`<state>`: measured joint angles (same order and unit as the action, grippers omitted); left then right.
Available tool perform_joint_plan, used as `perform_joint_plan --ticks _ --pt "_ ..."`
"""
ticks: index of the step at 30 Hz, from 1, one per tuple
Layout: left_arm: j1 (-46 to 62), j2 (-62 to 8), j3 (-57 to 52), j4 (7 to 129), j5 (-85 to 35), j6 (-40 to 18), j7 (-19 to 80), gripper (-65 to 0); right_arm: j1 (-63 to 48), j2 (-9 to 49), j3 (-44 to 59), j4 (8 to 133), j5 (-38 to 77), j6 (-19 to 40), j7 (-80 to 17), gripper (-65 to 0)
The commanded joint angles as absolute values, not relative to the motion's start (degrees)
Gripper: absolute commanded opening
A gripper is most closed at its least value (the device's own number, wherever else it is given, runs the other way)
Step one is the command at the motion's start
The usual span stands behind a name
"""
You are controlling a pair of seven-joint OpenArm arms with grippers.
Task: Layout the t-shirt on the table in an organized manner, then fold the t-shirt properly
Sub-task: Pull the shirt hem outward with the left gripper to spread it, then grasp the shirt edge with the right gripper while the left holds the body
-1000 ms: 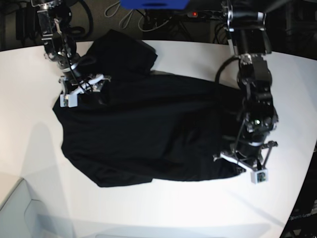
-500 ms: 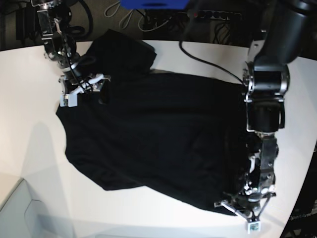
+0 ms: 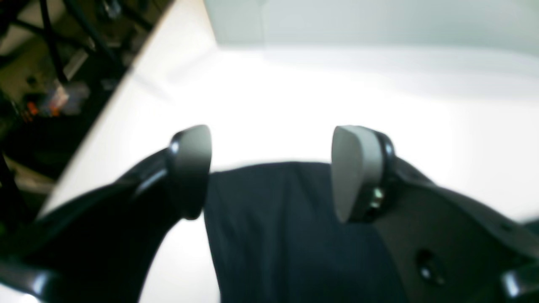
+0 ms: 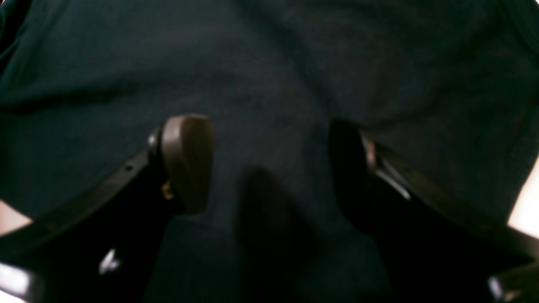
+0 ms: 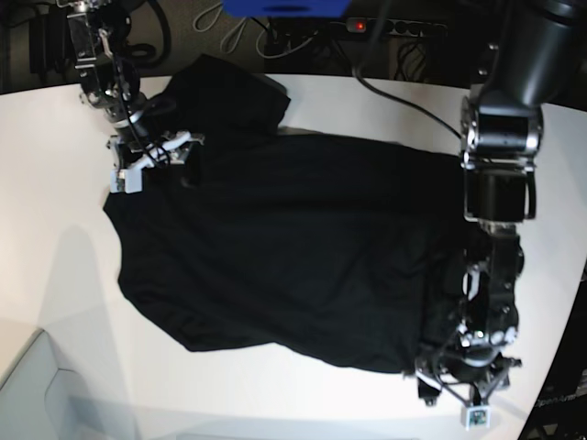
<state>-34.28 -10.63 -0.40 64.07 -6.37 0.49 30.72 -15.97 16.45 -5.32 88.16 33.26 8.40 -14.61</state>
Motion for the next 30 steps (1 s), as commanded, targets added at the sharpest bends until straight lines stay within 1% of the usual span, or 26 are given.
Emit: perform_joint_plan --ticks 1,4,6,9,16,21,23,26,30 --pt "-33.0 -9.6 -0.1 67.6 -6.5 0.2 31.7 -25.2 -15.6 16.9 -5.1 90.7 33.8 8.7 -13.1 -21.6" --pt "-24.8 -7.0 0.0 72.7 -6.0 0.2 34.4 -28.1 -15.1 17.9 -5.1 93.1 33.8 8.7 -13.4 -21.6" --pt "-20.4 -5.8 0.0 72.6 -6.0 0.2 34.4 -28.2 -14.0 18.5 -4.4 93.3 33.8 8.7 -13.5 -21.6" --pt "-15.9 -5.9 -0.1 71.1 -6.0 0.2 34.4 -28.3 -11.9 18.6 -2.9 93.0 33.8 8.7 -13.6 -21.5" --pt "-13.6 -13.0 -0.3 63.6 -6.5 0.2 34.3 -28.7 -5.2 18.6 -0.7 85.6 33.8 8.8 -13.6 -21.5" --pt "-10.5 -17.3 -0.5 63.3 -6.5 0.2 34.3 -28.8 -2.7 18.6 -0.8 81.5 33.8 8.8 -13.6 -21.5" --pt "-9.3 -17.7 -0.5 64.0 -6.5 0.2 34.3 -28.8 -1.1 18.5 -1.1 80.4 33.8 8.8 -13.6 -21.5" --pt "-6.3 -17.7 -0.5 68.2 -6.5 0.2 34.4 -28.8 1.1 18.2 -1.2 78.5 33.8 8.9 -13.6 -21.5" --pt "-4.7 -17.5 -0.5 72.5 -6.5 0.2 34.7 -28.8 8.3 18.5 -4.0 73.0 33.8 8.9 -13.6 -21.4"
